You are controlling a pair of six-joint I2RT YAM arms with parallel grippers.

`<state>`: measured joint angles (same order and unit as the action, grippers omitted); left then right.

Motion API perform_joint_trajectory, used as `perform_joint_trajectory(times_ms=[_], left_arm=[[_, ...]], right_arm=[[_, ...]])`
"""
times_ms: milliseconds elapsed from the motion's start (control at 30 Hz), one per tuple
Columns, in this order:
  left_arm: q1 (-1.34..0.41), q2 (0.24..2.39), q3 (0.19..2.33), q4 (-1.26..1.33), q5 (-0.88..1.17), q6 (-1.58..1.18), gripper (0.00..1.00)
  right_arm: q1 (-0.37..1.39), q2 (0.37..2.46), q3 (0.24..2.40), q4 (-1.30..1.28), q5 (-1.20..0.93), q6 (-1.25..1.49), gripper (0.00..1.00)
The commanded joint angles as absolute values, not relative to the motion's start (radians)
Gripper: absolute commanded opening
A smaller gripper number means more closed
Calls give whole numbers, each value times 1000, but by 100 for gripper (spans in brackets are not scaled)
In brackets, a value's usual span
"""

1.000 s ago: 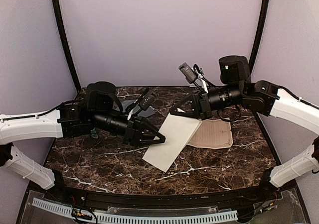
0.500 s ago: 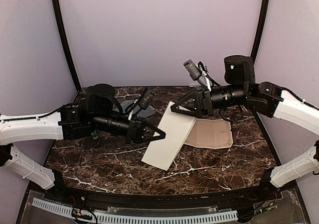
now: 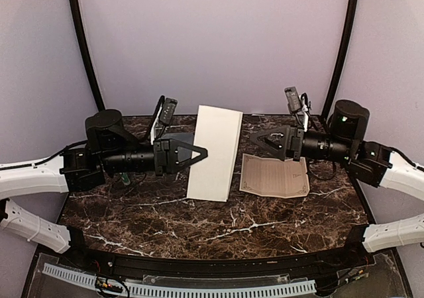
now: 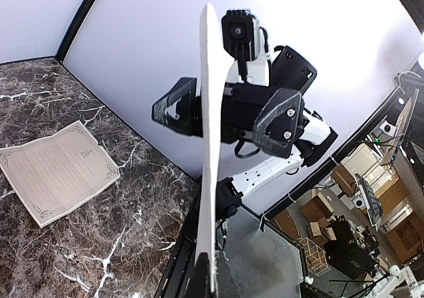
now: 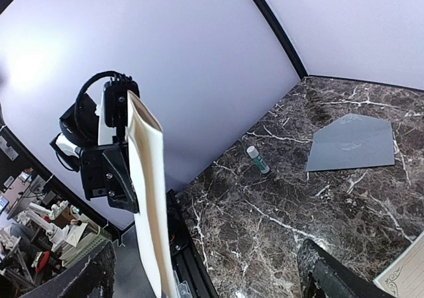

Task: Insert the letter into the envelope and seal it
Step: Move the envelope to the center of the board.

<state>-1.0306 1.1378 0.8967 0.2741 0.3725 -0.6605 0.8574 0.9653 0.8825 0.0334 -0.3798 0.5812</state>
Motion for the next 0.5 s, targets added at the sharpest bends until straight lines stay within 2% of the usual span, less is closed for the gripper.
perform_joint_trajectory(times_ms=[0,267,300,400,467], left_arm=[[-1034,1131,902,348,347,-720,0],[-1034,1133,891,423,394,-754,0],[-1034,1135,890,429,401,-755,0],[-1034,1151,897,439,455,-759,0],[-1034,1159,895,452,483,-759,0]], right_arm=[[888,951,810,230,-365,692,92],[956,970,710,424,-423,755,90],[962,986,716,442,-439,755,88],[976,1036,756,469,-517,738,68],[987,1068,787,472,-539,728,63]])
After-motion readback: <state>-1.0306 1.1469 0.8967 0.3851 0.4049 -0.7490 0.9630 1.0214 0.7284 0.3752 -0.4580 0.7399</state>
